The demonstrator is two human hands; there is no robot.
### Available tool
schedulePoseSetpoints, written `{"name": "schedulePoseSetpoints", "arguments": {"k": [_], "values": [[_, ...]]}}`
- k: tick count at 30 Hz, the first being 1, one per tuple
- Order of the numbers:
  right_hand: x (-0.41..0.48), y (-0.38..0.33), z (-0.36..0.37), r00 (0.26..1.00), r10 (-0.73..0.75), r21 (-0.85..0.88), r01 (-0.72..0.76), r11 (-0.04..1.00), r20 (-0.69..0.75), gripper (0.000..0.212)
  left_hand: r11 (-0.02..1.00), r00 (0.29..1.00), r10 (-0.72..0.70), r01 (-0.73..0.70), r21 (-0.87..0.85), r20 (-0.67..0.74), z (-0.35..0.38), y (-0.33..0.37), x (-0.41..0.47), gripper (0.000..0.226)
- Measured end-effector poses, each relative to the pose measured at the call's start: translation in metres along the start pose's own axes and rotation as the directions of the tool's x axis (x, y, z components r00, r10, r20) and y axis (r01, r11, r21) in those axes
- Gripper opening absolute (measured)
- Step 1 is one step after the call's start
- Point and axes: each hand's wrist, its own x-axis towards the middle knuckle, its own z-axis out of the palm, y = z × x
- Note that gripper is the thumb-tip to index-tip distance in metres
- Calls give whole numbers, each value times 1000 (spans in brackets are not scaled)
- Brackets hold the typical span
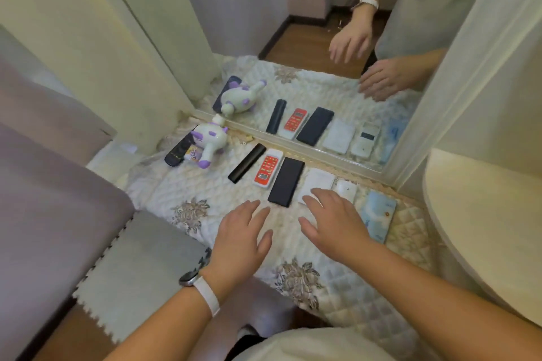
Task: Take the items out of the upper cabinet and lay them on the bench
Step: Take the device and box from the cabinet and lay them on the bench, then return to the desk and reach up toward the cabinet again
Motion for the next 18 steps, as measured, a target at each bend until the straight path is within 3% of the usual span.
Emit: {"name": "schedulePoseSetpoints", "arguments": {"k": [8,13,18], "values": [[15,-121,8,958,-285,-27,285,958,-2,51,979,969,-206,204,-31,-137,-47,-80,-85,46],[19,-234,24,883,-469,-66,469,881,6,48,969,937,-222,243,48,-271,-86,-146,-167,44],[12,-347,50,776,-630,-111,628,771,19,48,916,878,-346,393,85,-329,-108,-222,-256,44]]}}
